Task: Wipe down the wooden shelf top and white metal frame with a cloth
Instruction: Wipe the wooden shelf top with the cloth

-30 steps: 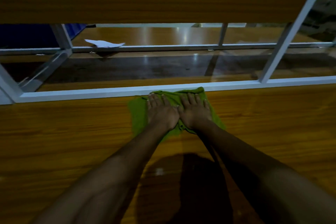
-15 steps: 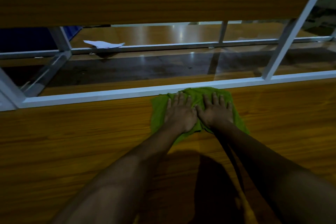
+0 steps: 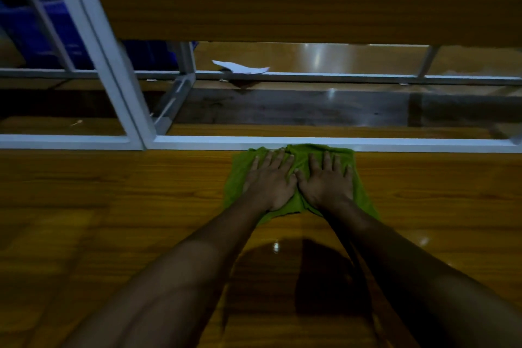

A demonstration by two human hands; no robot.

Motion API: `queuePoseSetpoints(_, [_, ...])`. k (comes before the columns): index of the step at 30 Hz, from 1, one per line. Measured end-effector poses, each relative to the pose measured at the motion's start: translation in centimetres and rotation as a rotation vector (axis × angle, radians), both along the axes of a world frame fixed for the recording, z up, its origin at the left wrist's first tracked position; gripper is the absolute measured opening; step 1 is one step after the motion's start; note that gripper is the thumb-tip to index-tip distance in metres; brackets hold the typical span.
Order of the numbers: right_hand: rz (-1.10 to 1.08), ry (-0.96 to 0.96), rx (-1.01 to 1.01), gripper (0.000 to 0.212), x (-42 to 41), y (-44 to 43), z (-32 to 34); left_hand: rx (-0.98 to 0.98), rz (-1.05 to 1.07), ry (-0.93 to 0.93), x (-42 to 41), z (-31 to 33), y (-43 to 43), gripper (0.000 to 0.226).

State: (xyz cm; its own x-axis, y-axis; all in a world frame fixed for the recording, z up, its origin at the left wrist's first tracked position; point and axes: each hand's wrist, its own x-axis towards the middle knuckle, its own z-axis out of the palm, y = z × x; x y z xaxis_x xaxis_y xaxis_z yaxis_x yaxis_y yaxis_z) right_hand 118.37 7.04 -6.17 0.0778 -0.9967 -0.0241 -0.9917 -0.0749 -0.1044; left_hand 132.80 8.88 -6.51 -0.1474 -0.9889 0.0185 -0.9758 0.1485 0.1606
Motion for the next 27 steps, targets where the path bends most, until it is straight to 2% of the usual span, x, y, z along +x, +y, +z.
queuePoseSetpoints(8, [0.104,-0.002,0.015,0.075,12.4,2.8,0.2,0.007,0.132,0.006,13.1,-0.2,3.2,0.064])
queuePoseSetpoints(14, [0.192,-0.023,0.023,0.068,19.4,5.1,0.2,0.013,0.22,0.008,19.1,-0.2,5.6,0.061])
queuePoseSetpoints(21, [0.253,-0.03,0.028,0.068,21.0,8.9,0.5,0.022,0.284,-0.017,21.0,0.0,9.8,0.062])
queuePoseSetpoints(27, [0.329,-0.049,0.032,0.067,19.3,13.6,0.5,0.007,0.341,-0.013,19.4,0.1,15.3,0.063])
